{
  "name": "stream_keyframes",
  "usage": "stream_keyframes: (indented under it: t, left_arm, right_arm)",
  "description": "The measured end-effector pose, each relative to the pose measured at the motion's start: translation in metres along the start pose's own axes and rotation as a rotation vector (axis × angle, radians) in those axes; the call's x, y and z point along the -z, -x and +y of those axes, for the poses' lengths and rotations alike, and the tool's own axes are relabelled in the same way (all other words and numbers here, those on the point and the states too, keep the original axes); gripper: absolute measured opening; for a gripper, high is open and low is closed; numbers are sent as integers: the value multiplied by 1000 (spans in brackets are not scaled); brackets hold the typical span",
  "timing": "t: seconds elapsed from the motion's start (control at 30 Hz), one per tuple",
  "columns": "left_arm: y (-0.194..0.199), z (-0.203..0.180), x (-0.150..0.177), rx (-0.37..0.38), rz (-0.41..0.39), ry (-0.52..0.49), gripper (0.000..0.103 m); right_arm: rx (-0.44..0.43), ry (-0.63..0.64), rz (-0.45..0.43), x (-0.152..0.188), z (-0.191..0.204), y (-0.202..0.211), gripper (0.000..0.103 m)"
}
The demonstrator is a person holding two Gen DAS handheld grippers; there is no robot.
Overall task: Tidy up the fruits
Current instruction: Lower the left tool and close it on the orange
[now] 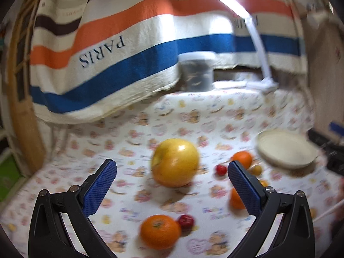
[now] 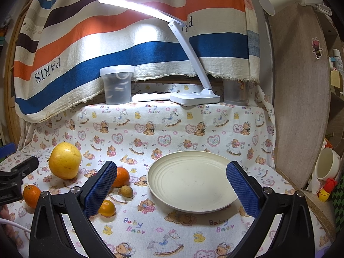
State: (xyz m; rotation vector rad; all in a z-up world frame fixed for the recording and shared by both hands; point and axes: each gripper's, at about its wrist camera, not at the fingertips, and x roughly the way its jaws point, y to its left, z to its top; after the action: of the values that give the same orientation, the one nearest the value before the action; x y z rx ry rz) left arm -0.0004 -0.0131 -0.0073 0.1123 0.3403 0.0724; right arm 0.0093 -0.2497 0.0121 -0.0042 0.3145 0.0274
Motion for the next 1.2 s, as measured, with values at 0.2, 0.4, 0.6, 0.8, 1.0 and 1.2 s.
stream_keyframes:
  t: [0.2, 0.4, 0.6, 0.8, 1.0, 1.2]
  left_arm:
    - [-26, 17, 6, 44, 243, 60, 72]
    - [-36, 43, 15, 161, 387, 226, 54]
    - [-20, 37, 11, 174, 423, 179, 85]
    - [-15, 32, 18, 150, 436, 116, 83]
    - [-14, 37, 30, 153, 458, 142, 51]
    - [-18, 39, 39, 172, 466, 172, 55]
  right_arm:
    - [-6, 19, 4, 0, 4, -1, 102]
    - [-3, -11, 35, 1, 0, -6, 102]
    - [-5, -6, 35, 1, -1, -7, 102]
    - [4, 19, 39, 2, -1, -7, 102]
    - [-3, 42, 42, 2, 5, -5, 102]
    - [-6, 35, 48, 3, 5, -4, 102]
